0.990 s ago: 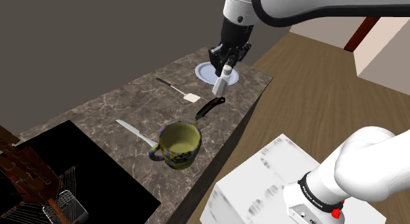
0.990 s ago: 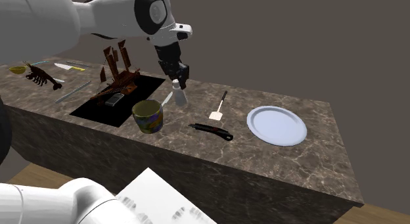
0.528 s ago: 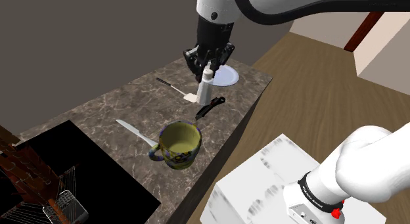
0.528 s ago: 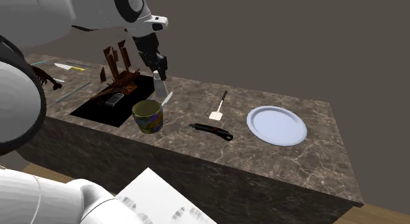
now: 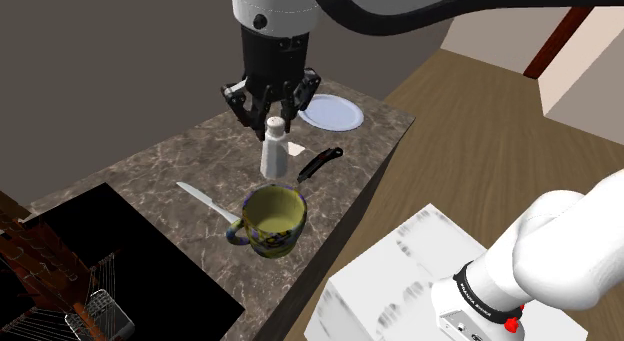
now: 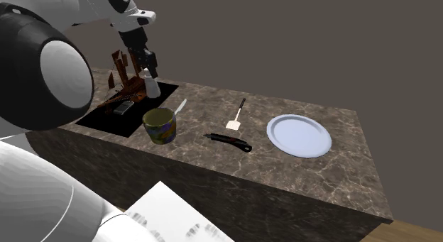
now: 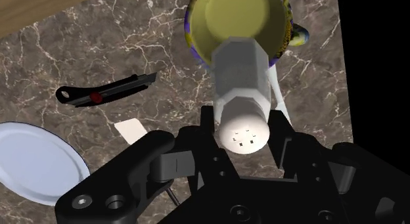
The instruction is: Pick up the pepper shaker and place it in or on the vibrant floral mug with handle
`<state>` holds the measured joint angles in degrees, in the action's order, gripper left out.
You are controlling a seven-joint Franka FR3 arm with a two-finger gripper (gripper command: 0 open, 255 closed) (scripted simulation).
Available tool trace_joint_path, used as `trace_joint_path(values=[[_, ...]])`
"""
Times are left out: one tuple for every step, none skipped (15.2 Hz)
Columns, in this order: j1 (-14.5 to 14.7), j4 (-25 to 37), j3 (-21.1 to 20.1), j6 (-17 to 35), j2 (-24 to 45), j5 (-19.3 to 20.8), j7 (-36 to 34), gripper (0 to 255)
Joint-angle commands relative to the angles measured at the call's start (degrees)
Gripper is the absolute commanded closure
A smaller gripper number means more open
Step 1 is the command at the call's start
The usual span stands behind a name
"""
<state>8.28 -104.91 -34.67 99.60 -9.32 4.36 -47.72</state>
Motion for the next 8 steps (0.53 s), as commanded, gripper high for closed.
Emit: trace_joint_path(values=[[0.5,1.5,-1.4,-0.2,1.8,0.9,-2.2,255],[0.5,0.6,-1.3,0.6,1.8,0.9,-2.2,255],[0.6,-0.2,-1.3,1.4,1.7,0.9,-2.3,255],[0.6,-1.0,-1.3,2.1,1.6,0.9,-2.4,255],[0.6,-1.8,-1.3,2.9,1.6,0.8,-2.5,255],[0.6,-2.6,-1.4,3.7,1.6,0.9,-2.6,255],[0.6,-3.4,-1.4,4.4,1.6,0.9,-2.7,255],[0.6,-4.1,-1.4,5.2,1.6,0.9,-2.8,255]])
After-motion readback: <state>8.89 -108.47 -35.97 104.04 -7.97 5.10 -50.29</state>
